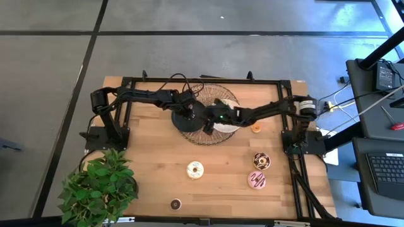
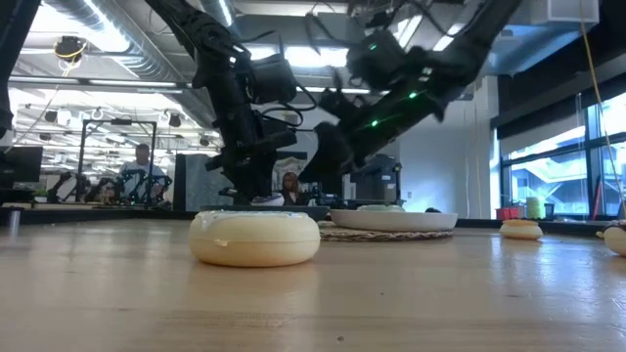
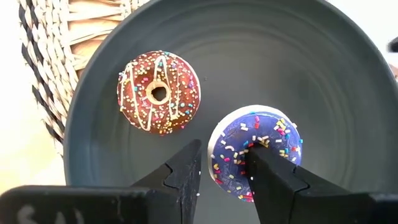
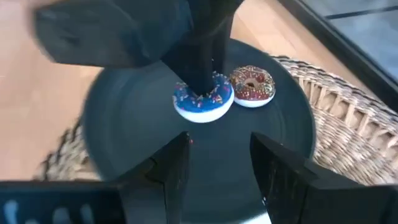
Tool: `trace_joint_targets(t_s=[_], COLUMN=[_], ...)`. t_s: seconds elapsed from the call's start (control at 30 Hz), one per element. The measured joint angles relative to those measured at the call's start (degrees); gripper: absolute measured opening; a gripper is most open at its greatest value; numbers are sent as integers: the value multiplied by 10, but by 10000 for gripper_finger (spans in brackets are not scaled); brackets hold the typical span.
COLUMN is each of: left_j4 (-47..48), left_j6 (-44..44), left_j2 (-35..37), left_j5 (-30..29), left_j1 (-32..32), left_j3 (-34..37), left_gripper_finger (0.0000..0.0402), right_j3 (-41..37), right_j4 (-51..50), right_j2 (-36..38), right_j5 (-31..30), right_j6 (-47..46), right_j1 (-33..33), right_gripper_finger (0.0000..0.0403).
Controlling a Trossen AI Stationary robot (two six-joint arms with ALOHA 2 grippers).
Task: Pick & Place donuts
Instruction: Put the small violet donut on the black plate
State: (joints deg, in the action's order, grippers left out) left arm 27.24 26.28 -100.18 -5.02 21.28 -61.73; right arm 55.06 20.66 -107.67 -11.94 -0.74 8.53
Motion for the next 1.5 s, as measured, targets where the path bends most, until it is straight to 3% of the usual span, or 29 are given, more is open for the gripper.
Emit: trace_joint_targets(t_s=[0.33,1.5], left_j4=[0,-1], left_j6=[1,1], left_j2=[0,0], left_j5=[0,0], left_j1=[0,0], left_j3=[0,0], left_gripper_finger=[120,120], right_j3=[52,53], right_j4=[31,89], right_j2=[-63,-95], right_j5=[0,26], right_j6=[27,25], right_j1=[2,19], right_gripper_finger=[170,170])
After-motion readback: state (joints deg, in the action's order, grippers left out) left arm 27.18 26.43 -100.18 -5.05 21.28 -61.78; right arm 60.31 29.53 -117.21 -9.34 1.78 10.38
